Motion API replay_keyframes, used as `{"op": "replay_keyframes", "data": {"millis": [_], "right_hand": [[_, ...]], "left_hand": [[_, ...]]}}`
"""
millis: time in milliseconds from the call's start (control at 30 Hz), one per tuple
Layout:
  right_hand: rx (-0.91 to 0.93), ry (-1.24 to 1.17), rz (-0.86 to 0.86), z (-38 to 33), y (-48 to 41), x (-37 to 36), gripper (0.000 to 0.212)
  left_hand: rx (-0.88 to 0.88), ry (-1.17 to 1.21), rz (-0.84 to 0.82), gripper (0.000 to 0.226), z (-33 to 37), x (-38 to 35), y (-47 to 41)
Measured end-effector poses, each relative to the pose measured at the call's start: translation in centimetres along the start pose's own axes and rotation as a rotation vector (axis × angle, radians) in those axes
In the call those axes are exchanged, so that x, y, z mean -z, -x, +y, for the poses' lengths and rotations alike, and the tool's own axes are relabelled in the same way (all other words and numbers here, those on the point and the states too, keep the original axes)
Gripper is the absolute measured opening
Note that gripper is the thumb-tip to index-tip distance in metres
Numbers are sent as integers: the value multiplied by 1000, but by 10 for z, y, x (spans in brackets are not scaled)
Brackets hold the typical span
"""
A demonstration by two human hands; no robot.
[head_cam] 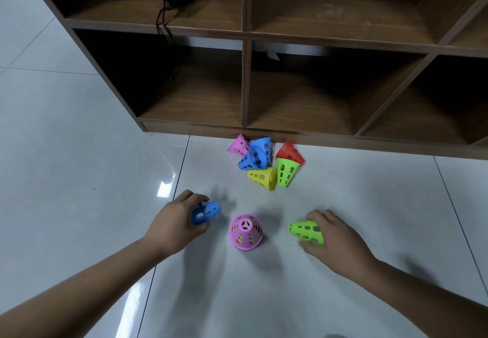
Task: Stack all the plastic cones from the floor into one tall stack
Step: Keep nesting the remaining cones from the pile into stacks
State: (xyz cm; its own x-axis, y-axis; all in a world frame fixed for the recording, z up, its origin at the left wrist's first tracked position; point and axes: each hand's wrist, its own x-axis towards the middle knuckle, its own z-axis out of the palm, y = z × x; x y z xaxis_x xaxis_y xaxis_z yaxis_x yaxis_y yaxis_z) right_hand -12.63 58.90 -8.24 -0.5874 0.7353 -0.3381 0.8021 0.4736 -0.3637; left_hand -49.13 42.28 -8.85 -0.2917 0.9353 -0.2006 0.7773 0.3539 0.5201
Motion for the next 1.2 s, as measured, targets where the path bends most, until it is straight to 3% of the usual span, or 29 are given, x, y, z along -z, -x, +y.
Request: {"op": "replay_keyframes", "data": {"millis": [200, 433, 600, 800, 1067, 1200], "right_hand": [[-19, -343, 24, -45, 6, 35, 39], [114, -620, 58, -89, 19, 63, 27], [196, -755, 87, -108, 21, 70, 29], [306, -606, -1, -119, 18, 56, 41], [345, -338, -30, -107, 5, 31, 44], [392, -230, -81, -92, 4, 18, 44]], "left_hand": [[25, 436, 143, 38, 67, 40, 15], [-115, 545, 150, 39, 112, 44, 37], [-101, 539, 67, 44, 107, 16, 41], [-104, 461, 28, 55, 92, -15, 38], [11, 660, -69, 69, 85, -43, 36], [-49, 548, -163, 68, 72, -40, 26]]}}
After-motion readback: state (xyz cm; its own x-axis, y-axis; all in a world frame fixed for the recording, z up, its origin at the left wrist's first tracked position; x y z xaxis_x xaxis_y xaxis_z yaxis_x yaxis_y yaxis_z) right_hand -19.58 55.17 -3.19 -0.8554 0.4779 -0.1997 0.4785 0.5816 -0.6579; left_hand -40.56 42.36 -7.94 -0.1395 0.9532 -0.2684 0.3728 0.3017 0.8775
